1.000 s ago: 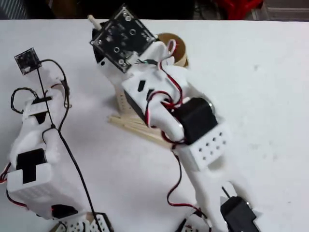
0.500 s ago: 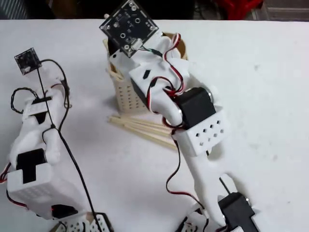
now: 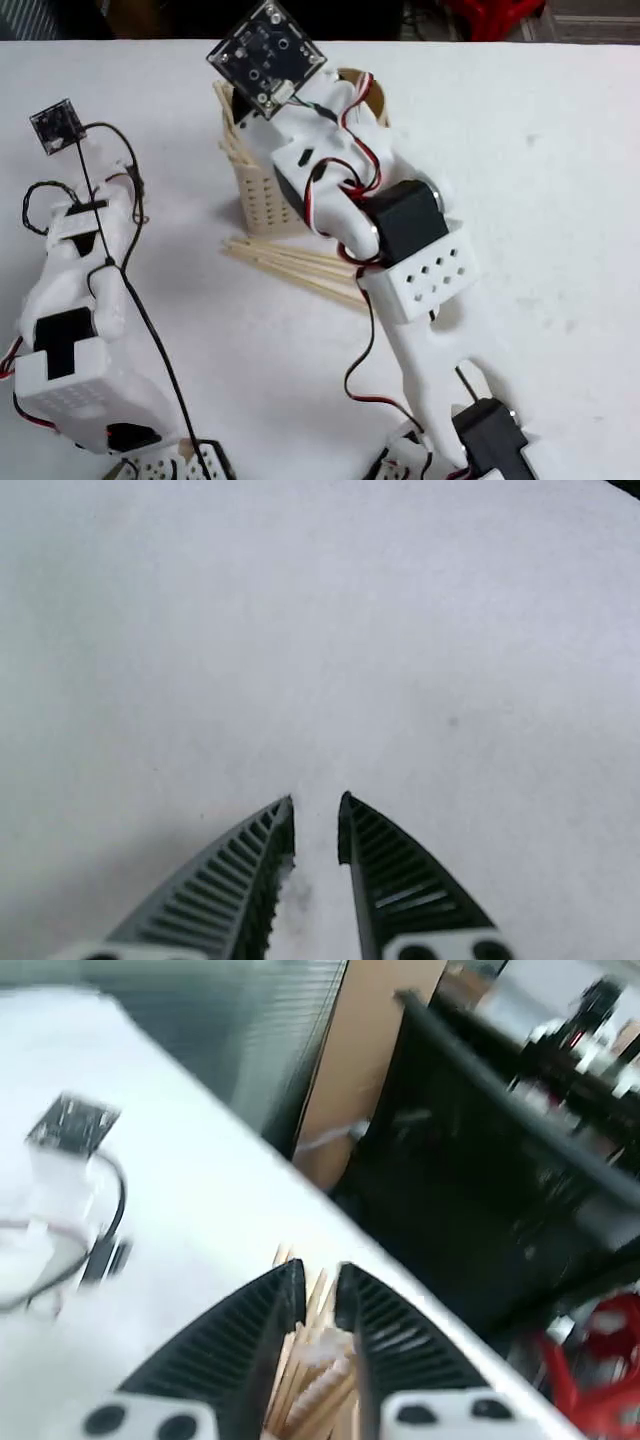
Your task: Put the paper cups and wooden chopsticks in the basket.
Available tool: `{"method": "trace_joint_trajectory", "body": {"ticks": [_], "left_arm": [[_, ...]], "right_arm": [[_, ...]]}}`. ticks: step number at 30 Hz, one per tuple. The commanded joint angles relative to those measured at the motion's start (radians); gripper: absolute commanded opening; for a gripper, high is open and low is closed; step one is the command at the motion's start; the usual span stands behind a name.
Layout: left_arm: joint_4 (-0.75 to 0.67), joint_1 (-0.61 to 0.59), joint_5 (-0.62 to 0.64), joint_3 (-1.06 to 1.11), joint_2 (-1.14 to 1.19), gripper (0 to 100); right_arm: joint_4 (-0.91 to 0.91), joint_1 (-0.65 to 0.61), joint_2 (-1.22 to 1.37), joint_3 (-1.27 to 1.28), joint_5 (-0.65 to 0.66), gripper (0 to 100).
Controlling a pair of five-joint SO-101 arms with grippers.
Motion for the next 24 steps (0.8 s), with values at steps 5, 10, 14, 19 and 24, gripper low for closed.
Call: {"method": "trace_joint_trajectory", "body": {"ticks": [5,10,14,19,24], "left_arm": [[-0.003,0.015,-0.009,-0.040,-0.010,9],[-0.003,0.013,-0.009,-0.040,-0.010,9],[-0.003,0.013,-0.009,-0.040,-0.010,9],[-0.003,0.013,-0.009,-0.040,-0.010,9],[-0.003,0.015,-0.009,-0.040,-0.010,9]], "right_arm": [[0.443,0.007,-0.087,0.021,0.006,2.4],[0.516,-0.042,-0.091,0.229,0.178,2.4],[0.311,-0.084,-0.091,0.560,0.199,2.8],[0.027,-0.110,-0.079,0.893,0.226,3.0],[-0.151,-0.107,-0.079,1.076,0.222,13.0]]}}
